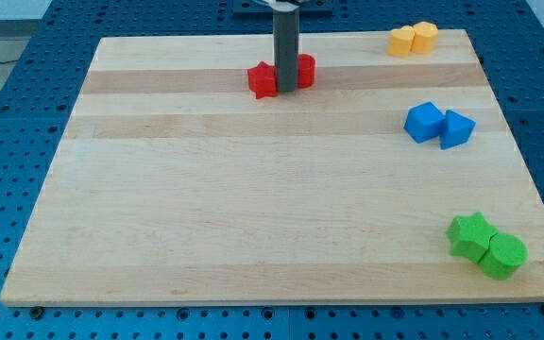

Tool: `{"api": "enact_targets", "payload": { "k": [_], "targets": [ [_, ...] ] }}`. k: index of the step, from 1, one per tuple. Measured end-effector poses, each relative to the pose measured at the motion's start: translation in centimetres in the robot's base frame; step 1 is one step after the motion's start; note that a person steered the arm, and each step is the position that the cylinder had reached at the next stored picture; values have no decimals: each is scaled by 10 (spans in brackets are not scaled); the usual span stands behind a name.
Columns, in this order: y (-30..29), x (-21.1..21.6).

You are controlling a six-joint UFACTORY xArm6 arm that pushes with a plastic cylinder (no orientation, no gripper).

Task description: Push red circle diagonally above red star

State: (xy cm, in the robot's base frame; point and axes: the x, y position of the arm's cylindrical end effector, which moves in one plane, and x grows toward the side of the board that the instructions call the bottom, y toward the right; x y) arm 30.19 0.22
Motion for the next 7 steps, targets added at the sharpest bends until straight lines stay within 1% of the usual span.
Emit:
{"api": "enact_targets", "payload": {
  "k": [1, 2, 3, 4, 5, 6, 7],
  "targets": [
    [5, 21],
    [37, 22],
    [30, -10],
    [9, -34],
    [10, -28],
    [17, 25],
    [-24, 80]
  ]
}}
